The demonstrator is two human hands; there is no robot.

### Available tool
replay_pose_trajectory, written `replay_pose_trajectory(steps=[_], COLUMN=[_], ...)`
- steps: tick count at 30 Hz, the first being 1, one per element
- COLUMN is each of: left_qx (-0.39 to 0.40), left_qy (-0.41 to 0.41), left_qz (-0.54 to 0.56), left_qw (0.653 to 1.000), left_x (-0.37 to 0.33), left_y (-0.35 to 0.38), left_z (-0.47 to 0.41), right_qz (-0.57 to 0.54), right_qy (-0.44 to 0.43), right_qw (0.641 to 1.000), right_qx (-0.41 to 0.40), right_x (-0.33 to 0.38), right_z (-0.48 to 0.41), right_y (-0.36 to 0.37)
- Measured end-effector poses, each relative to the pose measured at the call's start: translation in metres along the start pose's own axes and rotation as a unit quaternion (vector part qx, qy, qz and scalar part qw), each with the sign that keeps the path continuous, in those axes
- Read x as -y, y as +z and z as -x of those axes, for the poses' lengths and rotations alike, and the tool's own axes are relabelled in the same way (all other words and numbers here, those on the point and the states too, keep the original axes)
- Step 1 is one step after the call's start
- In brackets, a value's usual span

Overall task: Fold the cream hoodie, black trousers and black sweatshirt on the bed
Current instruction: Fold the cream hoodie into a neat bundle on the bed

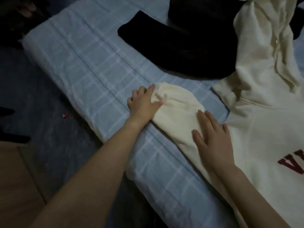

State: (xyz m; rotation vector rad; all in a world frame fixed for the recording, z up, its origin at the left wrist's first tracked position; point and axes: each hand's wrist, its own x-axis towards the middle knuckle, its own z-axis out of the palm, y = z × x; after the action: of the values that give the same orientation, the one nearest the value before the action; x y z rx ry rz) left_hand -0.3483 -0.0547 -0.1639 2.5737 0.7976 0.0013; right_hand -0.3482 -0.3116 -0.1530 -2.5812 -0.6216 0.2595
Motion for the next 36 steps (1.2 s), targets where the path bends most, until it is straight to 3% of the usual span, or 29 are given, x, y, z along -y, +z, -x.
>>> replay_pose_trajectory(steps=[3,7,10,12,14,16,17,19,21,23,28,31,36], left_qx=[-0.020,-0.094,-0.114,-0.088,-0.040,-0.035,-0.048,-0.055,-0.031,0.041,0.193,0.168,0.098], left_qy=[0.061,0.036,-0.056,-0.129,-0.185,-0.177,-0.127,0.047,0.204,0.257,0.293,0.221,0.135], left_qz=[0.104,0.170,0.152,0.125,0.045,-0.056,-0.087,-0.111,-0.094,-0.057,-0.066,0.015,-0.097], left_qw=[0.992,0.980,0.980,0.980,0.981,0.982,0.987,0.991,0.974,0.964,0.934,0.961,0.981], left_x=[0.010,0.047,0.088,0.107,0.113,0.105,0.098,0.076,0.042,0.000,-0.062,-0.052,-0.031], left_y=[-0.016,-0.061,-0.084,-0.084,-0.076,-0.069,-0.067,-0.059,-0.045,-0.029,0.014,0.006,-0.006], left_z=[0.011,0.045,0.083,0.105,0.117,0.122,0.121,0.115,0.106,0.097,0.099,0.101,0.100], right_qz=[0.001,-0.068,-0.055,-0.031,0.026,0.072,0.072,0.060,0.042,0.047,0.113,0.125,0.125], right_qy=[-0.031,-0.107,-0.190,-0.205,-0.205,-0.206,-0.201,-0.176,-0.128,-0.063,0.113,0.147,0.137], right_qw=[0.999,0.991,0.980,0.977,0.973,0.969,0.971,0.980,0.991,0.996,0.981,0.979,0.982], right_qx=[-0.015,-0.048,-0.015,0.044,0.102,0.119,0.109,0.070,0.013,-0.048,-0.111,-0.068,-0.019], right_x=[0.003,0.029,0.060,0.073,0.077,0.076,0.075,0.070,0.055,0.030,-0.026,-0.043,-0.052], right_z=[0.004,0.006,0.009,0.010,0.012,0.016,0.019,0.025,0.035,0.048,0.090,0.103,0.103], right_y=[0.002,0.002,0.015,0.028,0.039,0.043,0.042,0.032,0.017,-0.001,-0.025,-0.021,-0.011])
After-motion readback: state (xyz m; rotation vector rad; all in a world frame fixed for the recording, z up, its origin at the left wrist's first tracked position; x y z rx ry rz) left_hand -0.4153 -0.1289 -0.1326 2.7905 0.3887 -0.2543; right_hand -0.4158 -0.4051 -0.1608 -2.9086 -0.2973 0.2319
